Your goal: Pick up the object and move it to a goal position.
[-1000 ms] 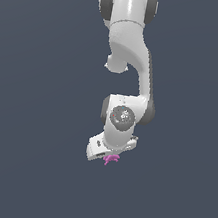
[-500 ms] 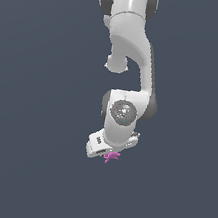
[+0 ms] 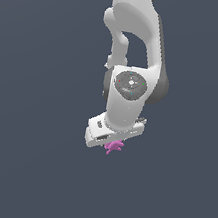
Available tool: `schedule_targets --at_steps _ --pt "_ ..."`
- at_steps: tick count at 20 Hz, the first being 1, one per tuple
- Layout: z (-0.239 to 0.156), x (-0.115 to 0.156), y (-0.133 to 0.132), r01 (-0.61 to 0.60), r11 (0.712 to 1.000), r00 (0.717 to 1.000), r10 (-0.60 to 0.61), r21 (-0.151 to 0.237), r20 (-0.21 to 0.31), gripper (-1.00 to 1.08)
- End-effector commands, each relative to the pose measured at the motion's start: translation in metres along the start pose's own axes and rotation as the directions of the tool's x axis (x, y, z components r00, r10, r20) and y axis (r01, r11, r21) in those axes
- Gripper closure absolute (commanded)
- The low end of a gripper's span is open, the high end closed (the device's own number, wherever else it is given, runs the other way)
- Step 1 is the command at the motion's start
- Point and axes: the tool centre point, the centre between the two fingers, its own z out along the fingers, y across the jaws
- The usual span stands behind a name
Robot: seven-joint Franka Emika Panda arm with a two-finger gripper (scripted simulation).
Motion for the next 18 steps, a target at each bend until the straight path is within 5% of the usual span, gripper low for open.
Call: schedule_targets --at_steps 1,18 --pt "-0.030 -0.003 0.000 0.000 1.000 1.000 0.000 -0.001 -0.001 1.08" --pt "-0.221 -0.017 0.000 0.001 1.000 1.000 -0.001 0.000 -0.001 1.08"
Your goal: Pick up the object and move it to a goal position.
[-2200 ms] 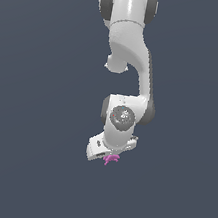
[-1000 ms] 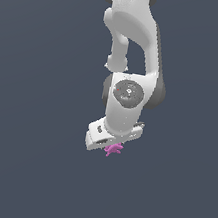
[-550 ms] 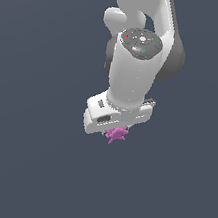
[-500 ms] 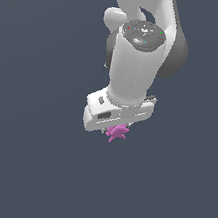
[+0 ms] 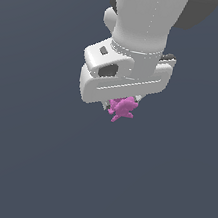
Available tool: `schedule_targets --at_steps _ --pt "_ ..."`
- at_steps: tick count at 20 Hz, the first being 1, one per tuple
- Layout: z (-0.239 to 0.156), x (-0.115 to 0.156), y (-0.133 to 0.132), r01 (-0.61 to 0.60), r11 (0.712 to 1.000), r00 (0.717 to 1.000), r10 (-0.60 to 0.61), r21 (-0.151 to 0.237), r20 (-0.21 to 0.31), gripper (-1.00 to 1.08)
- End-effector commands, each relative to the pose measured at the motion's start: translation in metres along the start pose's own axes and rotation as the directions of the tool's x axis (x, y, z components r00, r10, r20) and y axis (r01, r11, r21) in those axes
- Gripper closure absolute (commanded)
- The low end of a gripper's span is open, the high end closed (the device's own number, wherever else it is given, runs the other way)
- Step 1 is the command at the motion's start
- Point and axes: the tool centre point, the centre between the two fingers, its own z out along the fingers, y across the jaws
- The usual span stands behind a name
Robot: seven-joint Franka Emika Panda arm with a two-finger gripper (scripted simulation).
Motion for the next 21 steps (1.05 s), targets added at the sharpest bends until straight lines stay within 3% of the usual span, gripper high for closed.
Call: schedule_targets --at_steps 1,10,21 --pt "-0.026 -0.002 0.000 0.000 1.000 1.000 0.000 0.001 0.001 1.08" --pt "-0.083 -0.004 0.002 -0.001 1.000 1.000 0.001 0.001 0.001 1.08" --pt "-0.101 -0.003 0.003 -0.001 1.000 1.000 0.001 0.000 0.001 1.08"
